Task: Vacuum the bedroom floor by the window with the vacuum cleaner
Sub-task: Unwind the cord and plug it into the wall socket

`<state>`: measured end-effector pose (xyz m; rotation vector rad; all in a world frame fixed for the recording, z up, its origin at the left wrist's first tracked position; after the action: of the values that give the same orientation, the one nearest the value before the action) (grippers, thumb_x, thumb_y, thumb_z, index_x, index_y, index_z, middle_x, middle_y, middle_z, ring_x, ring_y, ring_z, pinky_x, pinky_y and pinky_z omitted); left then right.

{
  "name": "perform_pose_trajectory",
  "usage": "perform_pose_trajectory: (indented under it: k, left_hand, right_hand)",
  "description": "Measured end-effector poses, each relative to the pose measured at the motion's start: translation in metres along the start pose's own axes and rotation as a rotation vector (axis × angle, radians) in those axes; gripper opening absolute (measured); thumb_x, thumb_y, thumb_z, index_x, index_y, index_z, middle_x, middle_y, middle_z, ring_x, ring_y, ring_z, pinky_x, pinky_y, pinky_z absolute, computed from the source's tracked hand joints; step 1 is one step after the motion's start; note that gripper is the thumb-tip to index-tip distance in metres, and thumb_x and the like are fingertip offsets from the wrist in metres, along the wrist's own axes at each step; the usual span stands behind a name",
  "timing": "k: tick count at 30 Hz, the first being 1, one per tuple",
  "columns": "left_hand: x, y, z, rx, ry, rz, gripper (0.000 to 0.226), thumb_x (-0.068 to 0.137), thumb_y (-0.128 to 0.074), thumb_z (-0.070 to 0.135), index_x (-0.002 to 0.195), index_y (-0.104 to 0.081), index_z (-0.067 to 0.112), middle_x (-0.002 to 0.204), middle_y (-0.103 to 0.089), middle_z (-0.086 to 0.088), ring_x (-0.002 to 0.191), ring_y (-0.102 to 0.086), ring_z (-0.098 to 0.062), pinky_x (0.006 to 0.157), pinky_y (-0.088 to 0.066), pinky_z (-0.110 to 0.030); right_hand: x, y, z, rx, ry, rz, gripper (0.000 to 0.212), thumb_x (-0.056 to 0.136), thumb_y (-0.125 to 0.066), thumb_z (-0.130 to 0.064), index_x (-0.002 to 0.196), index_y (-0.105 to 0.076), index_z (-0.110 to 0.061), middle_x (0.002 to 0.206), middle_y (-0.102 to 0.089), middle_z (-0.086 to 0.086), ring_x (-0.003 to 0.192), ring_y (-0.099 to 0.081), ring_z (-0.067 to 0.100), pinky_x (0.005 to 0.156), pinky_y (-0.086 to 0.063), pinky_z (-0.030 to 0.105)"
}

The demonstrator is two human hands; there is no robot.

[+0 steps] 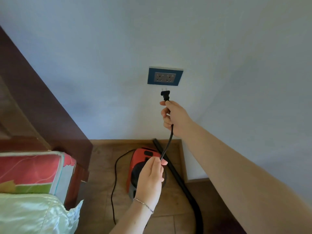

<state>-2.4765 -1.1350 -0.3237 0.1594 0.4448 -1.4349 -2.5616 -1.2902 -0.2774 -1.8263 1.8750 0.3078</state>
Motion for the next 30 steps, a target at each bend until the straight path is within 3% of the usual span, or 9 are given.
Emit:
perform_pose_trajectory:
  k: [8, 12, 17, 27, 30]
  left_hand:
    - [0.036, 0.009, -0.005, 0.094, 0.026, -0.035, 0.027, 0.1, -0.036, 0.013, 0.094, -0.062, 0.018, 0.058, -0.051, 0.004, 0.053, -0.048, -0.005, 0.056, -0.047, -0.016]
    - [0.058, 0.01, 0.001, 0.242, -0.055, -0.017, 0.028, 0.1, -0.035, 0.017, 0.096, -0.062, 0.021, 0.049, -0.043, 0.01, 0.046, -0.038, -0.007, 0.051, -0.039, -0.022]
    - [0.074, 0.011, 0.019, 0.362, -0.117, 0.037, 0.03, 0.1, -0.033, 0.018, 0.082, -0.056, 0.024, 0.049, -0.04, 0.009, 0.045, -0.034, -0.009, 0.05, -0.032, -0.028]
    - [0.085, 0.021, 0.027, 0.382, -0.071, 0.046, 0.03, 0.1, -0.033, 0.019, 0.082, -0.056, 0.023, 0.048, -0.038, 0.007, 0.044, -0.032, -0.007, 0.046, -0.03, -0.021]
    - [0.085, 0.022, 0.028, 0.311, -0.046, 0.015, 0.03, 0.1, -0.034, 0.019, 0.084, -0.059, 0.021, 0.044, -0.036, 0.008, 0.043, -0.028, -0.007, 0.045, -0.027, -0.025]
  right_hand:
    - [0.029, -0.007, 0.019, 0.009, 0.013, 0.105, 0.025, 0.101, -0.034, -0.021, 0.096, -0.058, -0.017, 0.056, -0.047, 0.005, 0.036, -0.024, 0.011, 0.043, -0.02, 0.027]
    - [0.044, -0.004, 0.007, 0.057, 0.007, 0.111, 0.023, 0.101, -0.038, -0.022, 0.096, -0.059, -0.013, 0.063, -0.053, 0.005, 0.043, -0.033, 0.012, 0.046, -0.028, 0.025]
    - [0.061, -0.01, -0.012, 0.102, 0.055, 0.045, 0.023, 0.1, -0.038, -0.018, 0.098, -0.058, -0.008, 0.063, -0.057, 0.005, 0.041, -0.037, 0.011, 0.045, -0.032, 0.022]
    - [0.077, -0.023, -0.019, 0.179, 0.005, 0.057, 0.028, 0.101, -0.042, -0.026, 0.092, -0.06, -0.007, 0.057, -0.052, 0.003, 0.04, -0.031, 0.011, 0.045, -0.026, 0.023]
    - [0.08, -0.024, -0.019, 0.105, 0.037, 0.087, 0.027, 0.1, -0.043, -0.027, 0.09, -0.06, -0.008, 0.057, -0.052, 0.002, 0.041, -0.03, 0.011, 0.046, -0.025, 0.024]
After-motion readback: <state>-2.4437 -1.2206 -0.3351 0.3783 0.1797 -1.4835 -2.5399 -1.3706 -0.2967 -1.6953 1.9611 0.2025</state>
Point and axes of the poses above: each hand's wrist, its own x-axis towards the middle knuckle, its own y-axis out of the back of the hand, z = x × y, the point moved 2 cm from there along x, towards the middle knuckle
